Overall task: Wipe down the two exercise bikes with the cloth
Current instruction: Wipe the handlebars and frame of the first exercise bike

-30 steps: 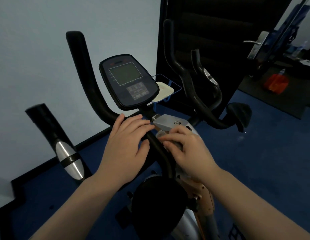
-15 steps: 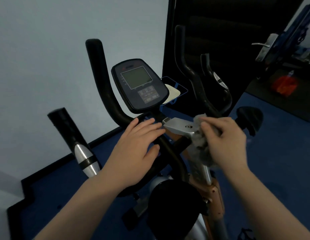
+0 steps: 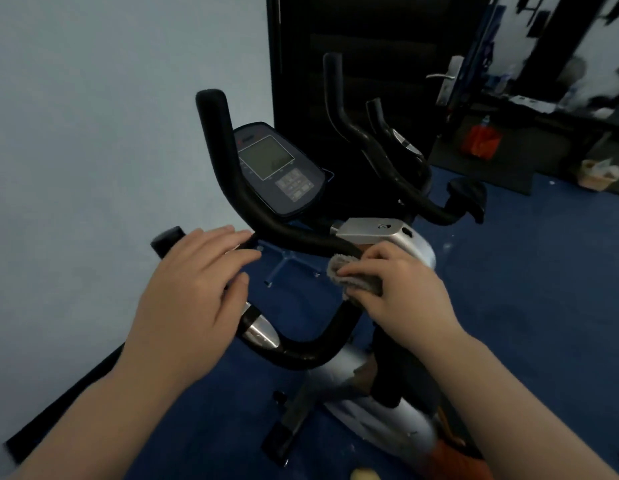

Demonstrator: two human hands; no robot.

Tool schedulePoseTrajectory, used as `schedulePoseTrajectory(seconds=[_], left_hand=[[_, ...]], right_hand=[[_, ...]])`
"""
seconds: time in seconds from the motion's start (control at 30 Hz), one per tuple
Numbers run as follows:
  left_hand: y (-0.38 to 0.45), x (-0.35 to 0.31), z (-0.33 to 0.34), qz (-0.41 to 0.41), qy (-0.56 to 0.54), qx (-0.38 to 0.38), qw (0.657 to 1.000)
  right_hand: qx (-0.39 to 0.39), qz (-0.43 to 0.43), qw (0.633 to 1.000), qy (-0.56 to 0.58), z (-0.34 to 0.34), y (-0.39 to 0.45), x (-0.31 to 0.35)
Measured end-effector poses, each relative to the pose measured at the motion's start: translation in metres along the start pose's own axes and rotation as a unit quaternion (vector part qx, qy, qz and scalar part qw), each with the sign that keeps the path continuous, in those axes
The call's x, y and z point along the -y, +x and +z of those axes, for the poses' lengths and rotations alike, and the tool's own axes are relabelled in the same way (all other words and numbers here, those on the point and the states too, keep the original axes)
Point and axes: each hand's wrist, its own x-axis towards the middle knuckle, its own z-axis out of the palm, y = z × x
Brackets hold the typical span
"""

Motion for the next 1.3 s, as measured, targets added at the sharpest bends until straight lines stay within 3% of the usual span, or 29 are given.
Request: schedulePoseTrajectory(seconds=[0.17,0.3,0.47,0.67,0.87,1.03,1.17,1.3], left_hand=[[-0.01,0.021,-0.006,0.077,-0.004,-0.007,0.997],[-0.016,0.034,-0.008,0.112,-0.004,-0.019,0.994],[-0.02,0.05,-0.008,0.068,-0.011,-0.07,0.995],[-0.02,0.056,0.0,0.011,-0.069,-0.067,0.995],[-0.021,0.053,0.01,0.0,-0.093,-0.089,0.992],[-0.023,0.054,0.006,-0.011,-0.134,-0.084,0.987],[-0.026,0.053,0.002,-0.032,-0.213,-0.08,0.973],[-0.027,0.052,0.004,-0.039,-0.222,-0.083,0.971]], right_hand=[[0.001,0.033,0.995,-0.096,0.008,-0.011,0.009],[0.041,0.026,0.994,-0.093,0.004,-0.023,0.015],[0.057,-0.037,0.994,-0.091,0.012,-0.04,0.041],[-0.072,-0.038,0.996,-0.034,0.037,-0.067,0.063],[-0.209,-0.044,0.973,0.086,0.071,-0.08,0.073],[-0.206,-0.048,0.966,0.15,0.084,-0.079,0.079],[-0.222,-0.046,0.969,0.101,0.094,-0.076,0.092],[-0.234,-0.025,0.97,0.06,0.095,-0.065,0.112]])
